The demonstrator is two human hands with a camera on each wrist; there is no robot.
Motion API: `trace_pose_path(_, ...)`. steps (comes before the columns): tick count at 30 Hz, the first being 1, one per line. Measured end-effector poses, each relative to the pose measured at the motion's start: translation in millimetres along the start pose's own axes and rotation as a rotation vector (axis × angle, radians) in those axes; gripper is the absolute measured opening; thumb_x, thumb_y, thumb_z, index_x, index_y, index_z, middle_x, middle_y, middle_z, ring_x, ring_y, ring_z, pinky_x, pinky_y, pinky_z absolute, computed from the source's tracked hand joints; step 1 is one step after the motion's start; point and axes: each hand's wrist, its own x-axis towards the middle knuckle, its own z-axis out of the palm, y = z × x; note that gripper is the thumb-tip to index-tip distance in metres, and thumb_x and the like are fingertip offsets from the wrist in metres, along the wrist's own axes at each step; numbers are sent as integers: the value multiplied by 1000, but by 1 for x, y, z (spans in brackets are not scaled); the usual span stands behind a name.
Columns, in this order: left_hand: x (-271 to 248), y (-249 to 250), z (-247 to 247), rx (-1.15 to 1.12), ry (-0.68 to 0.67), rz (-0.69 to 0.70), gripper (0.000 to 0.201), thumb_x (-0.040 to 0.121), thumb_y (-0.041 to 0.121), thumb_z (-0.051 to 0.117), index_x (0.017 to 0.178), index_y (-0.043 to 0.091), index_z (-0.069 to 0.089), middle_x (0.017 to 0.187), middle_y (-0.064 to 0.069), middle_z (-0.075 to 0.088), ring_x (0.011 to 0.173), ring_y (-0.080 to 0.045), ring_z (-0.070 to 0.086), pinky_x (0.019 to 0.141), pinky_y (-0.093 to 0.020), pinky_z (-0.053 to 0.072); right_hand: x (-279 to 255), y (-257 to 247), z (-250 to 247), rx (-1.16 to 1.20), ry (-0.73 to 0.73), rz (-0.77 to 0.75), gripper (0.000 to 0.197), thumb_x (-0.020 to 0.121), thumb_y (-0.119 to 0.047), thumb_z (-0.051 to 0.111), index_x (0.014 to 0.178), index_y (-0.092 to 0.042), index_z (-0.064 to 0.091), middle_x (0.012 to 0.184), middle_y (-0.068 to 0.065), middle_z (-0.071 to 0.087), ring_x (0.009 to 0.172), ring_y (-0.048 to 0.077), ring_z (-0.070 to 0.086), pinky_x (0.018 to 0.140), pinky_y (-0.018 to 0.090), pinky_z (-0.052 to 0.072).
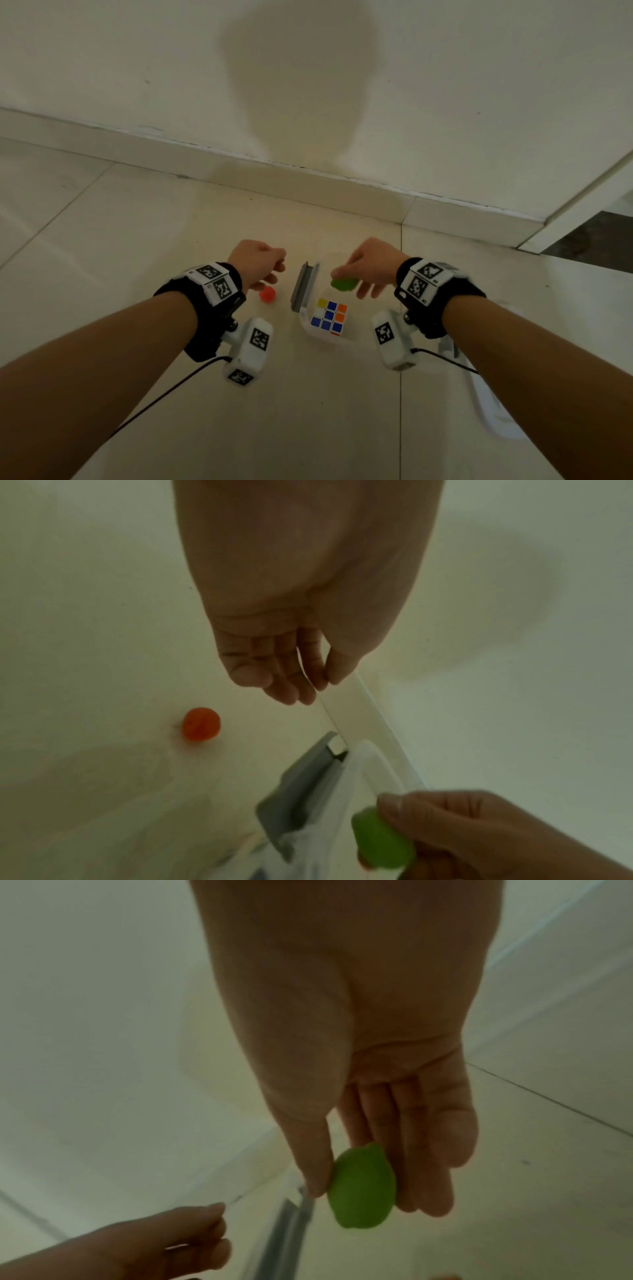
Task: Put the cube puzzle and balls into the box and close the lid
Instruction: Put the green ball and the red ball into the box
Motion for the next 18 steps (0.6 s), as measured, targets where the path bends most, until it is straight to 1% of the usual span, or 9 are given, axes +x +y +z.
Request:
trace_pose_path(2, 4, -7, -3, 43, 13, -33, 24, 95, 22, 57, 104, 1, 66, 93, -9, 69, 65, -20, 59, 57, -28, 45, 2, 10, 9, 5, -14, 104, 41, 89, -38, 69, 104, 0, 71, 93, 13, 78, 82, 26, 77, 74, 37, 63)
trace_pose_path(3, 6, -10, -4, 58, 19, -52, 24, 96, 21, 57, 105, 1, 66, 95, -10, 69, 67, -21, 59, 59, -29, 45, 4, 14, 14, 9, -8, 141, 41, 89, -37, 69, 105, 1, 69, 92, 13, 78, 78, 27, 77, 72, 37, 63)
trace_pose_path(6, 9, -15, -7, 62, 13, -120, 20, 96, 19, 56, 105, 3, 64, 100, -10, 68, 70, -22, 59, 65, -32, 47, 8, 21, 21, 20, 31, 202, 39, 89, -35, 69, 105, 1, 67, 85, 11, 74, 61, 22, 70, 49, 26, 57)
trace_pose_path(8, 12, -17, -7, 46, 2, -153, 19, 96, 18, 56, 105, 4, 63, 101, -10, 67, 72, -23, 59, 67, -34, 47, 10, 22, 23, 43, 37, 218, 34, 90, -35, 68, 96, -1, 66, 82, 10, 72, 59, 22, 68, 43, 23, 51)
trace_pose_path(10, 13, -18, -5, 48, -9, -166, 19, 96, 18, 55, 105, 3, 63, 102, -11, 67, 73, -24, 60, 67, -34, 47, 12, 22, 26, 92, 19, 216, 33, 92, -36, 64, 86, -3, 64, 89, 12, 74, 67, 27, 70, 53, 28, 57)
trace_pose_path(11, 14, -19, -4, 56, -14, -166, 19, 96, 18, 55, 106, 3, 63, 102, -11, 67, 72, -24, 60, 65, -33, 47, 13, 21, 27, 111, 5, 207, 35, 93, -37, 62, 88, -3, 65, 95, 14, 75, 72, 29, 72, 62, 34, 59)
trace_pose_path(13, 15, -21, -3, 72, -22, -168, 19, 96, 17, 56, 106, 3, 64, 103, -11, 66, 70, -23, 60, 63, -32, 48, 14, 20, 31, 140, -28, 188, 41, 95, -39, 58, 105, 0, 67, 107, 14, 75, 85, 31, 75, 80, 41, 60)
trace_pose_path(14, 16, -22, -2, 78, -26, -170, 19, 96, 17, 56, 106, 3, 64, 103, -11, 66, 71, -23, 60, 64, -32, 48, 14, 20, 33, 154, -44, 179, 44, 96, -39, 57, 113, 0, 66, 110, 13, 75, 90, 32, 75, 85, 43, 60)
trace_pose_path(18, 17, -20, 6, 66, -60, -162, 23, 96, 19, 57, 110, 2, 64, 104, -11, 66, 75, -25, 60, 62, -31, 48, 14, 20, 33, 156, -66, 153, 40, 97, -34, 55, 120, -2, 65, 110, 10, 75, 94, 30, 75, 88, 45, 59)
